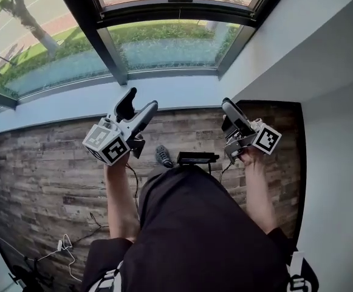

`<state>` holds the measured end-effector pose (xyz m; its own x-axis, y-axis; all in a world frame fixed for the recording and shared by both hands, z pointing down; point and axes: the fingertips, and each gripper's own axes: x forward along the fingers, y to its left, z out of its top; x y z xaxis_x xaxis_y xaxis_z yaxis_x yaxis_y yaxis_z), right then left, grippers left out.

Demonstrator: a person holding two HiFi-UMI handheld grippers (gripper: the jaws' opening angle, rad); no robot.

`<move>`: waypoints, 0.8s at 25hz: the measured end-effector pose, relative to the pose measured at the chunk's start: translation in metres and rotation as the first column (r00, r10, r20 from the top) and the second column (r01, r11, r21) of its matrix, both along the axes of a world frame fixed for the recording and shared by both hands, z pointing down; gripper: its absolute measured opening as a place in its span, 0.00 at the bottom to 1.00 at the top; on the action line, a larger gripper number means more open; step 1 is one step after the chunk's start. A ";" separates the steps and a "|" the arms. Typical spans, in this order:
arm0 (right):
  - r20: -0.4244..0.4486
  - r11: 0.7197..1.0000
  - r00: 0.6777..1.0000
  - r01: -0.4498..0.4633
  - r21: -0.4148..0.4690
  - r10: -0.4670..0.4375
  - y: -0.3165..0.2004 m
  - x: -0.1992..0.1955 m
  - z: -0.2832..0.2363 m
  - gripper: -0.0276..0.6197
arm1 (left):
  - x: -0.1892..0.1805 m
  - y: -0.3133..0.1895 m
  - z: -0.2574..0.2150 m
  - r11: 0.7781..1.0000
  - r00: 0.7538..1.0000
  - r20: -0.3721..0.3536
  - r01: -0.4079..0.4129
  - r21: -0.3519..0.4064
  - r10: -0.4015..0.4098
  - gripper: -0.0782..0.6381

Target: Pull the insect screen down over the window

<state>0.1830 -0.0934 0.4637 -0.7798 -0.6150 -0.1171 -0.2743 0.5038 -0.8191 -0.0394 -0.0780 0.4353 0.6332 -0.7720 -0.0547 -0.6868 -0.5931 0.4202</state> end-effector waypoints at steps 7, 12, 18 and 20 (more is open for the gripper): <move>0.030 1.000 1.000 -0.003 0.015 0.003 0.088 0.051 0.002 0.51 | 0.069 0.086 -0.008 0.997 0.996 0.069 -0.055 -0.049 0.058 0.66; 0.075 1.000 0.997 0.011 0.011 -0.012 0.136 0.060 0.012 0.51 | 0.086 0.147 0.000 0.994 0.990 0.124 -0.056 -0.096 0.068 0.66; 0.153 0.999 0.988 0.028 0.037 -0.033 0.147 0.059 0.008 0.50 | 0.096 0.153 -0.010 0.994 0.986 0.145 -0.076 -0.074 0.086 0.66; 0.142 0.998 0.990 0.017 0.059 -0.026 0.148 0.059 0.003 0.49 | 0.101 0.151 -0.015 0.994 0.985 0.136 -0.095 -0.057 0.102 0.66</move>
<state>0.2424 0.0550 0.4672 -0.7656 -0.5873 -0.2626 -0.1456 0.5558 -0.8185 0.0617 0.0734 0.4202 0.7052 -0.7048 0.0764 -0.6796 -0.6414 0.3560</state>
